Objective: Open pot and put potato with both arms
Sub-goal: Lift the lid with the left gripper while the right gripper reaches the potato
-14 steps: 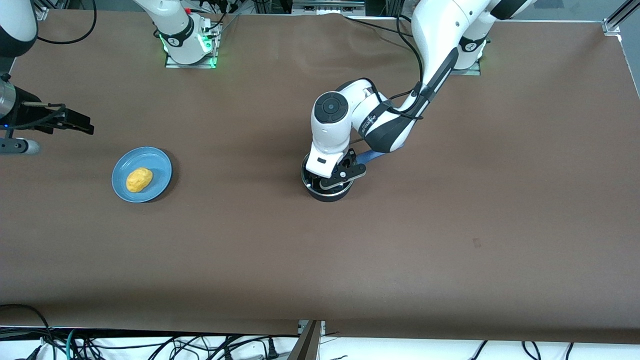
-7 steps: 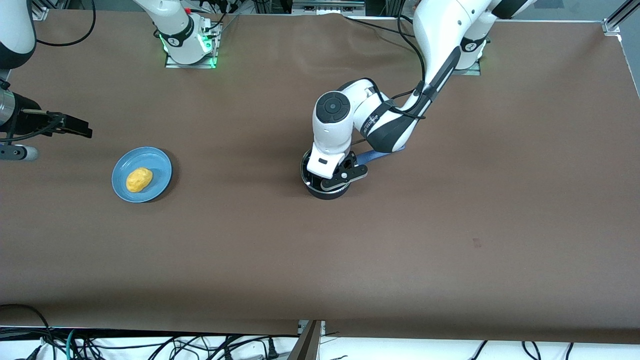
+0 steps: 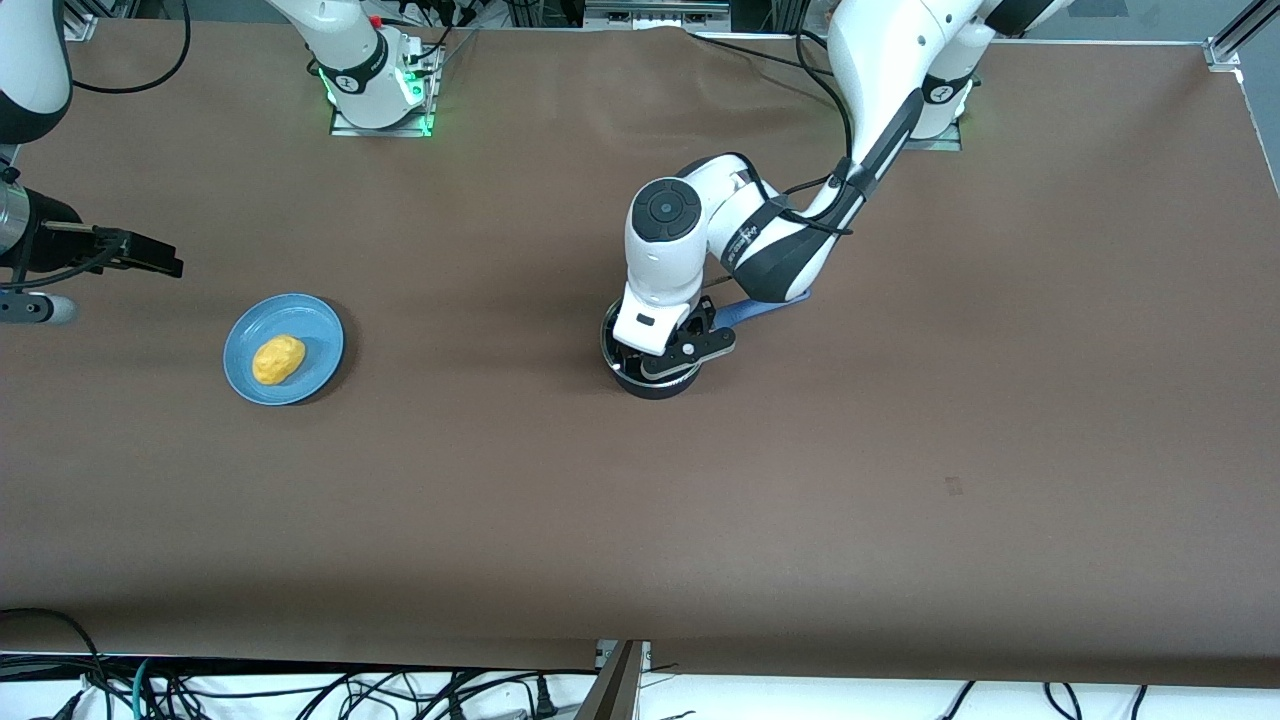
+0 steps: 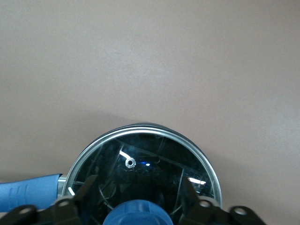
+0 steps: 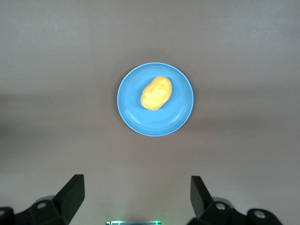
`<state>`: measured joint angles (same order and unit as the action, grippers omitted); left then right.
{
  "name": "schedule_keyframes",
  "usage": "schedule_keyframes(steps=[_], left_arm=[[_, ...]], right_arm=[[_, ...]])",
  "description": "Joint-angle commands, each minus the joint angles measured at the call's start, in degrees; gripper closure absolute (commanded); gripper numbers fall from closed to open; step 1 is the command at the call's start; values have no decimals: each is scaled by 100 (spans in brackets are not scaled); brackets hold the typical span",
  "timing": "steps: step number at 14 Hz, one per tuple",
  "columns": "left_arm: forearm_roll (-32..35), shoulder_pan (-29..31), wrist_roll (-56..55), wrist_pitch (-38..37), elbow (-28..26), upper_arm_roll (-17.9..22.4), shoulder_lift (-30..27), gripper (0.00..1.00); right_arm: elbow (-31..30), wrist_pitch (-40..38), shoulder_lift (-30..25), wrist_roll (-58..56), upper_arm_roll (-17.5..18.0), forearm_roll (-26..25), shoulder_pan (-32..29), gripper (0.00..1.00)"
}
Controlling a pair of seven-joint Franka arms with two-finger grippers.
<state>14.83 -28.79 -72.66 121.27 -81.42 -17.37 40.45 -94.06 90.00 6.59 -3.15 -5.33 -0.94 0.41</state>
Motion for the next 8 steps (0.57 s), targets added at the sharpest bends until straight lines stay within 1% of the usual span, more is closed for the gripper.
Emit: schedule_keyframes(steps=[1, 2, 4, 5, 6, 8], left_arm=[[-199, 23, 76, -60, -364, -99, -177, 0], [-209, 23, 76, -60, -418, -100, -187, 0], [-217, 14, 76, -60, -444, -126, -187, 0], [-217, 14, 68, -60, -445, -126, -187, 0], [-217, 14, 76, -60, -436, -126, -195, 4], [-217, 23, 76, -60, -418, -126, -195, 18]], right_arm=[[133, -79, 87, 34, 41, -108, 125, 0], [133, -71, 88, 34, 41, -160, 213, 0], [133, -9, 79, 34, 49, -502, 415, 0], [133, -9, 87, 34, 50, -530, 442, 0], [133, -9, 88, 34, 50, -530, 442, 0], [124, -9, 88, 8, 50, -486, 434, 0]])
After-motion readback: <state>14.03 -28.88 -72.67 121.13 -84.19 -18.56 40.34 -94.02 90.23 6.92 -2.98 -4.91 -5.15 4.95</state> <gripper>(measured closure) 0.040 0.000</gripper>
